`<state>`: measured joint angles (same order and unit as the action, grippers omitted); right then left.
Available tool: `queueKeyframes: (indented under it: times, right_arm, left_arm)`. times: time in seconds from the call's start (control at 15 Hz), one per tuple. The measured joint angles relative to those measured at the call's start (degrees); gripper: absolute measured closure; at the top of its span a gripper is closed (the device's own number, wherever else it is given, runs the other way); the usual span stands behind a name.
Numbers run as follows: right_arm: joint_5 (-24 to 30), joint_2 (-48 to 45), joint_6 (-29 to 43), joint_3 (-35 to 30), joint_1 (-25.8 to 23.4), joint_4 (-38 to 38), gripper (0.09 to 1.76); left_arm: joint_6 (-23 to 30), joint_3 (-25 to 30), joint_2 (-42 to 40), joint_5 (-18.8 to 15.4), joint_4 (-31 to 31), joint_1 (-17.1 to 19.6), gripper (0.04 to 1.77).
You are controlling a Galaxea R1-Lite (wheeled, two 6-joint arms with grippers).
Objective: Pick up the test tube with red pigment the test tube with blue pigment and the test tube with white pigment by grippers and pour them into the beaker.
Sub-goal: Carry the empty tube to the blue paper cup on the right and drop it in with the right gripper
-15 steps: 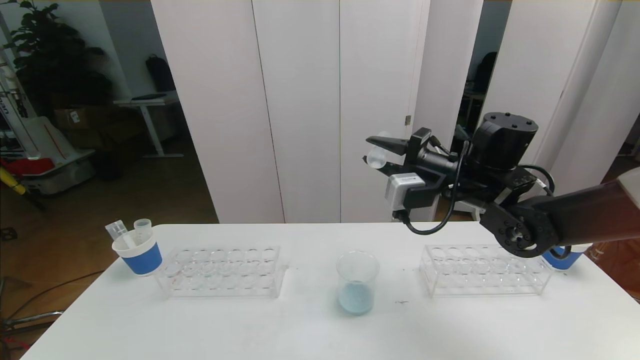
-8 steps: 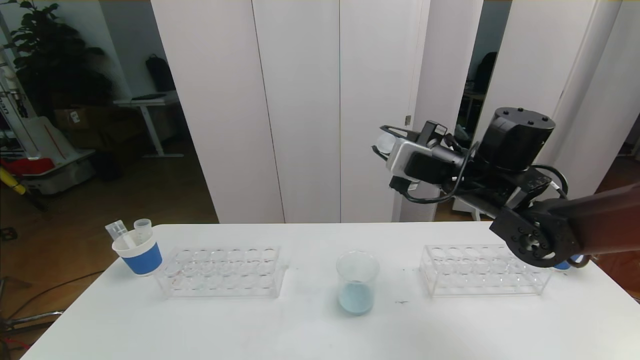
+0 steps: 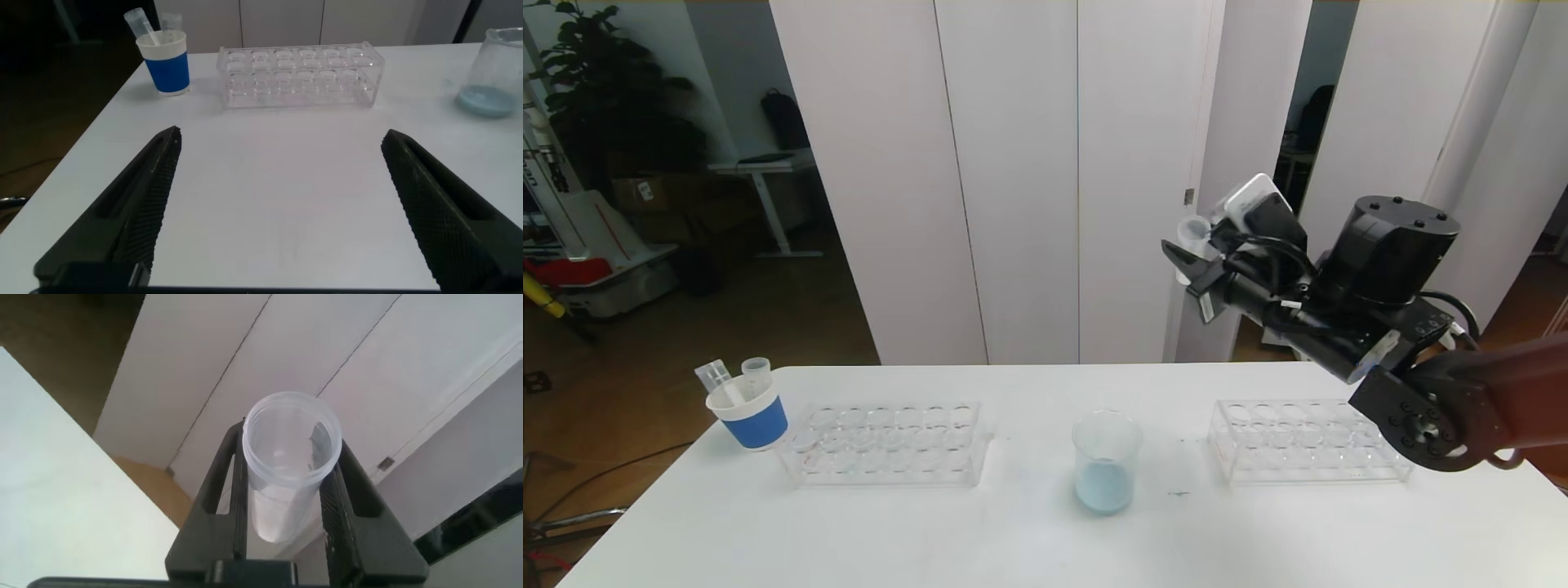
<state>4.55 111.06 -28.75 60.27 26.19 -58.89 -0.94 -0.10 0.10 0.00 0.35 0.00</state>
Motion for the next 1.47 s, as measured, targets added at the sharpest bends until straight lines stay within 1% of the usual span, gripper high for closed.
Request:
queueKeyframes:
  times: [0.07, 0.2, 0.47, 0.67, 0.8, 1.13, 1.27, 1.47]
  right_arm:
    - [-1.3, -0.3, 4.9, -0.4, 0.0, 0.2, 1.27]
    - [-3.4, -0.5, 12.4, -1.1, 0.0, 0.5, 1.27]
    - [-5.1, -0.9, 23.8, -4.1, 0.0, 0.7, 1.27]
    - [-5.2, -2.2, 30.5, -8.4, -0.9, 2.1, 1.27]
    - [-5.2, -3.7, 32.4, -11.4, -2.3, 2.2, 1.27]
    - [-5.2, -8.4, 32.7, -16.5, -6.5, 1.9, 1.27]
    - [-5.2, -10.4, 32.7, -17.6, -9.7, 1.9, 1.27]
    - [-5.1, -13.3, 32.5, -19.2, -16.2, 1.8, 1.27]
  left_arm:
    - [0.0, 0.0, 0.0, 0.0, 0.0, 0.0, 0.06]
    - [0.0, 0.0, 0.0, 0.0, 0.0, 0.0, 0.06]
    - [0.0, 0.0, 0.0, 0.0, 0.0, 0.0, 0.06]
    - [0.0, 0.0, 0.0, 0.0, 0.0, 0.0, 0.06]
    - [0.0, 0.0, 0.0, 0.0, 0.0, 0.0, 0.06]
    - [0.0, 0.0, 0.0, 0.0, 0.0, 0.0, 0.06]
    - [0.0, 0.0, 0.0, 0.0, 0.0, 0.0, 0.06]
    - [0.0, 0.0, 0.0, 0.0, 0.0, 0.0, 0.06]
